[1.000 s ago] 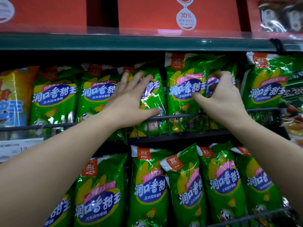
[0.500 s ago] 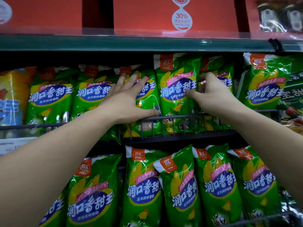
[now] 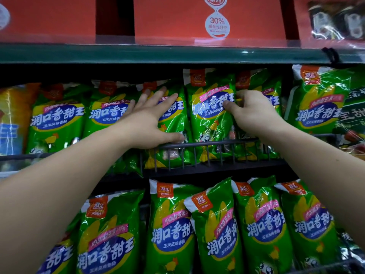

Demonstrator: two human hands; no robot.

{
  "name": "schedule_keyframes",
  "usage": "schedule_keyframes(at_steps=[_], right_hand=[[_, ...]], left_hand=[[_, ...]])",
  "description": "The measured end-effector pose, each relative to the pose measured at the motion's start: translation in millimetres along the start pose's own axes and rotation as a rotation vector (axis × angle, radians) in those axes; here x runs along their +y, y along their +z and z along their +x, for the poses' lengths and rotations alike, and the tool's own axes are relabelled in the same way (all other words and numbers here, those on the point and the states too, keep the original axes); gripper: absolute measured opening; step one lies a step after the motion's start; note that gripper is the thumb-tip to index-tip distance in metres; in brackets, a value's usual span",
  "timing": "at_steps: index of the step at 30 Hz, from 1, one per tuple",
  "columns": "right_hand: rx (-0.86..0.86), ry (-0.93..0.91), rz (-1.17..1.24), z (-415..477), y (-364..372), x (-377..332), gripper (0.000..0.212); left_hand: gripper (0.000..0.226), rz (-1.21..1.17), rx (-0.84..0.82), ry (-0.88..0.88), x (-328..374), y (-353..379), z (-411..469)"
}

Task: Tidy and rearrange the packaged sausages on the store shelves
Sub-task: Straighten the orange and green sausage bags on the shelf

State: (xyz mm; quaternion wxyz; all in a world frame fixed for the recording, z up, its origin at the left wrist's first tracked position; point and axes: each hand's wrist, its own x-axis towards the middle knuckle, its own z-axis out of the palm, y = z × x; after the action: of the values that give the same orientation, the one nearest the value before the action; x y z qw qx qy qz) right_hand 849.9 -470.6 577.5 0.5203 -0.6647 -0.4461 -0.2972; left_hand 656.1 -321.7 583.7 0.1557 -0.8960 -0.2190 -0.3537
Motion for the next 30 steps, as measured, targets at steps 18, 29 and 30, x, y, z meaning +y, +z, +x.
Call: schedule_keyframes(at_steps=[18, 29, 30], right_hand=[[0.146, -0.118, -0.245, -24.9, 13.8, 6.5, 0.046], [0.192, -0.094, -0.393, -25.9, 5.0, 9.8, 0.066], [0.201, -0.118, -0.318, -26.6, 4.8, 12.7, 0.061]], left_hand=[[0.102, 0.049, 0.04, -0.06, 14.9, 4.0, -6.9], [0.102, 0.079, 0.189, 0.017, 39.6, 11.2, -5.7], [0.101, 0.075, 0.198, 0.042, 43.4, 11.6, -4.9]])
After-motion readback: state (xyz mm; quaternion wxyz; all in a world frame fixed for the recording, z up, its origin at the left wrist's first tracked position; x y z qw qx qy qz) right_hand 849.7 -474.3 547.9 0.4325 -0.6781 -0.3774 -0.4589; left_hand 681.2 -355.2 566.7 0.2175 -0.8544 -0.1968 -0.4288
